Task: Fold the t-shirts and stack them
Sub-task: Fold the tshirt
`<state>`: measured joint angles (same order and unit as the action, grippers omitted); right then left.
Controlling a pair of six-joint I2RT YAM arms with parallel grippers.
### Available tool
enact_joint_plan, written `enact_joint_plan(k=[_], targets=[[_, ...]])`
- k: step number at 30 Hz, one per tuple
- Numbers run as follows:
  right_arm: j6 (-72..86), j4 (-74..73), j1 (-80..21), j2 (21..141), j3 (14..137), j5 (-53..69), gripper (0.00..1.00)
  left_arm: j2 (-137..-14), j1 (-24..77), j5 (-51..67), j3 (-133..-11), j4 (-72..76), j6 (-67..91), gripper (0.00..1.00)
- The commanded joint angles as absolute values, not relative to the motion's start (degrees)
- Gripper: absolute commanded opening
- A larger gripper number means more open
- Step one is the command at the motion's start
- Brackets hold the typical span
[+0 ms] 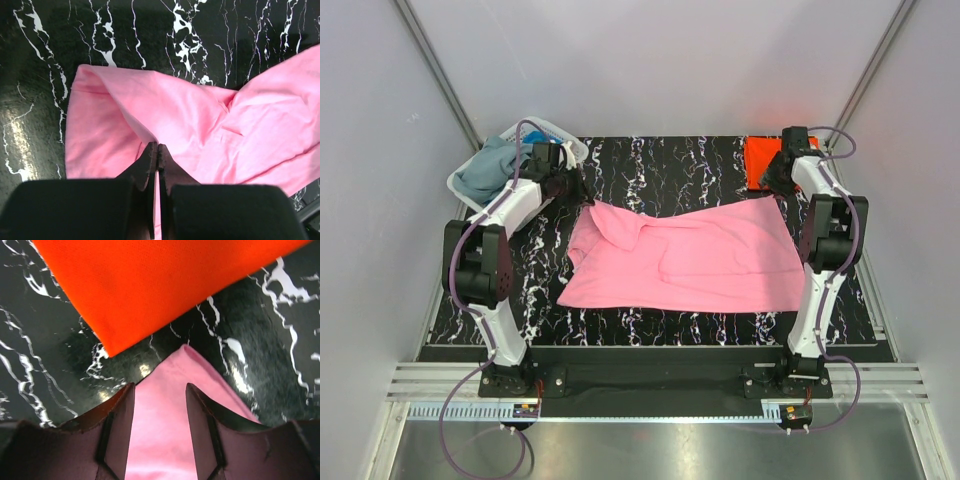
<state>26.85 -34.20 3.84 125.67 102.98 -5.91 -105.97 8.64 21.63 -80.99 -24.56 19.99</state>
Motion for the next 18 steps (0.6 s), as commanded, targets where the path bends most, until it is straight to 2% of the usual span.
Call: enact_joint_plan(k=[1, 13, 18], targets=[[17.94, -31.02, 5.80, 128.84, 106.08, -0.19, 0.52, -104.24, 8.70, 24.44, -83.85, -26.19, 21.36, 0.00], [13.10, -31.11, 8.35, 130.78, 107.93, 2.02, 0.54, -104.59, 8.70, 23.20, -85.34, -28.56, 22.24, 0.00], [10.91, -30.24, 8.70, 132.62, 109.42, 6.84, 0.52, -105.20, 8.70, 23.29, -86.39, -28.92, 22.94, 0.00]])
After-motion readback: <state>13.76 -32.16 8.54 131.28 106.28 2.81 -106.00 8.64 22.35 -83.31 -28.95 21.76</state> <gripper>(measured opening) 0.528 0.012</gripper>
